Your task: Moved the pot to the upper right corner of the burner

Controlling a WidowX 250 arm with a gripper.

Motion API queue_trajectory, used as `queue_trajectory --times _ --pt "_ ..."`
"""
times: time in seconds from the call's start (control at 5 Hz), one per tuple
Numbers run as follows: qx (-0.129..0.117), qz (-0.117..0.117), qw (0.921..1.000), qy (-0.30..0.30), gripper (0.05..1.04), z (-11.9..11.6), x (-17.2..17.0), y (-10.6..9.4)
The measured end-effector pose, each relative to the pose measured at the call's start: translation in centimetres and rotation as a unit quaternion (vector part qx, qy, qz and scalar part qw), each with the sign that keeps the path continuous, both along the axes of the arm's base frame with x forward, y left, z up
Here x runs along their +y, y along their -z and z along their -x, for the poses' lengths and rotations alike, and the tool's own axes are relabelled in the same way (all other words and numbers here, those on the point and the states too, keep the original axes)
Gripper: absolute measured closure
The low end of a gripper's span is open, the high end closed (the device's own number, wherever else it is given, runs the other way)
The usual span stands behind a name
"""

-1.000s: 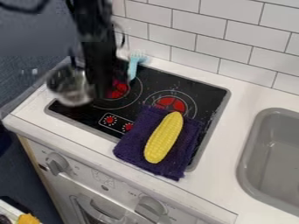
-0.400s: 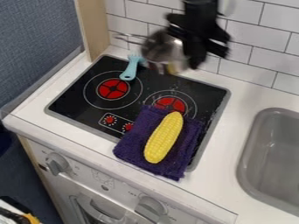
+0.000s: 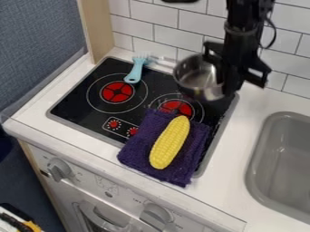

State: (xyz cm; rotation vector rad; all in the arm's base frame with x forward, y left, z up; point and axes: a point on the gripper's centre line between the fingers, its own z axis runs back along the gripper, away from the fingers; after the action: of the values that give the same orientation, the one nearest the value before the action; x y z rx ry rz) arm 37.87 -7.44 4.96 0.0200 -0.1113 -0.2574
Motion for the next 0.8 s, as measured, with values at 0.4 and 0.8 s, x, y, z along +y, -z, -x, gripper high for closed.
queue_trajectory --times 0.4,0.8 --pt "0.029 -0.022 0.9993 0.014 1.006 -0.4 0.3 3.6" --pt "0.03 -0.015 0.9992 0.022 0.791 -0.2 -0.4 3.7"
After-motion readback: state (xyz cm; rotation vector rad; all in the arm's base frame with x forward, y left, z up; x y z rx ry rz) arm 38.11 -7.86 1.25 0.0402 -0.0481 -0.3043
